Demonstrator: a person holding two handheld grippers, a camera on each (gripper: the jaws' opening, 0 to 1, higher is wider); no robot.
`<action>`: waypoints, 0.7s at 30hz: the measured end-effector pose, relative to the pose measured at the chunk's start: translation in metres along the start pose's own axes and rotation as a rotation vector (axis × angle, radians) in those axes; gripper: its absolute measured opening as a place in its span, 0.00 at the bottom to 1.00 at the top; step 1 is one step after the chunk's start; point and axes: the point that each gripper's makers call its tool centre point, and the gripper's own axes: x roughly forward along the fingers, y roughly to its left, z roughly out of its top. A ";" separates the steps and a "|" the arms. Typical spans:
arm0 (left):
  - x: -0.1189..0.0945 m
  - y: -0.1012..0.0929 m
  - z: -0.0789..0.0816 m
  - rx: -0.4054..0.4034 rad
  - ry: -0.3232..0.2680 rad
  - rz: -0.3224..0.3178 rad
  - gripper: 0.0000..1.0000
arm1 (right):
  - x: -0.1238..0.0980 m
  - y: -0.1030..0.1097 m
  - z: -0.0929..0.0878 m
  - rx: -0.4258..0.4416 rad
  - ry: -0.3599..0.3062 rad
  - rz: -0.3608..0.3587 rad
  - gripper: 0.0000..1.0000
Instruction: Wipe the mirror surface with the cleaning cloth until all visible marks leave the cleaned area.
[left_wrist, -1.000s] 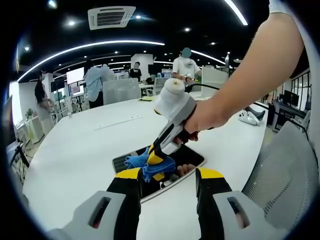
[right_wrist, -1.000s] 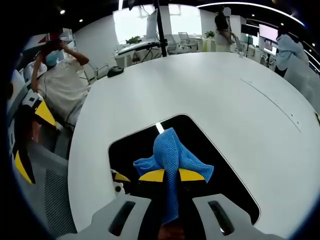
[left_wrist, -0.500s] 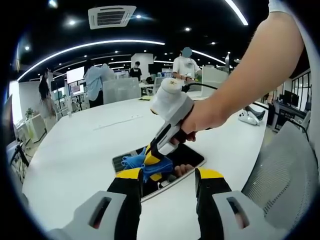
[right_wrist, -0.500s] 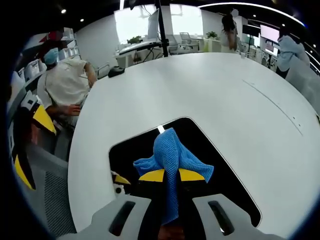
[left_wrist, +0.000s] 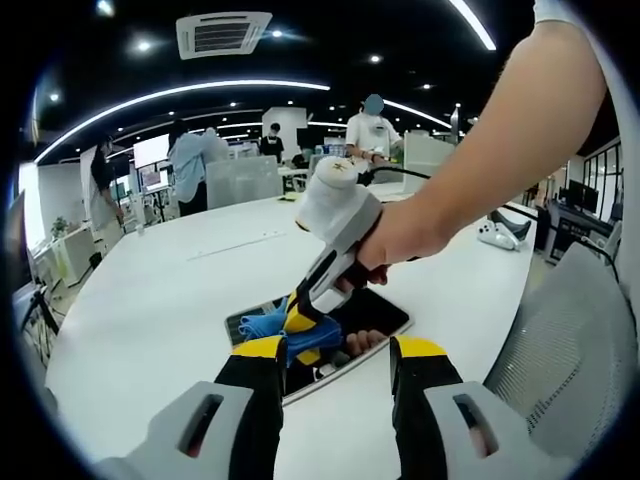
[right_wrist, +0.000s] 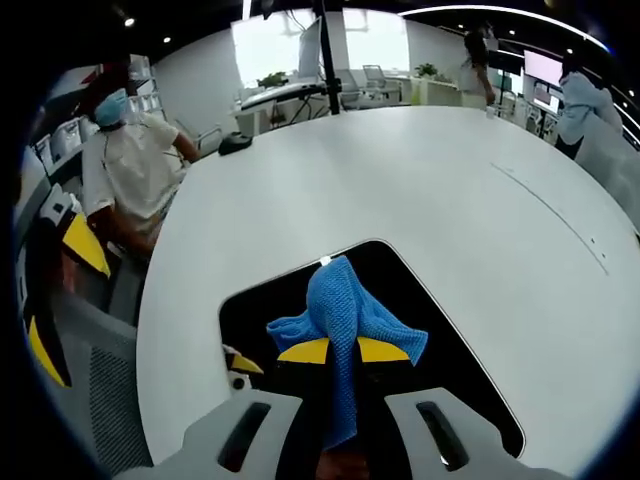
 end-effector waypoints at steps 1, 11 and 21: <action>0.000 0.000 0.000 0.000 0.000 -0.001 0.41 | 0.000 0.000 0.000 -0.001 0.000 0.000 0.04; 0.000 0.000 0.000 -0.002 0.002 0.001 0.41 | 0.002 0.001 0.002 -0.009 0.003 0.003 0.04; 0.000 -0.002 0.001 0.004 0.004 -0.010 0.40 | 0.006 0.003 0.005 -0.015 0.004 0.009 0.04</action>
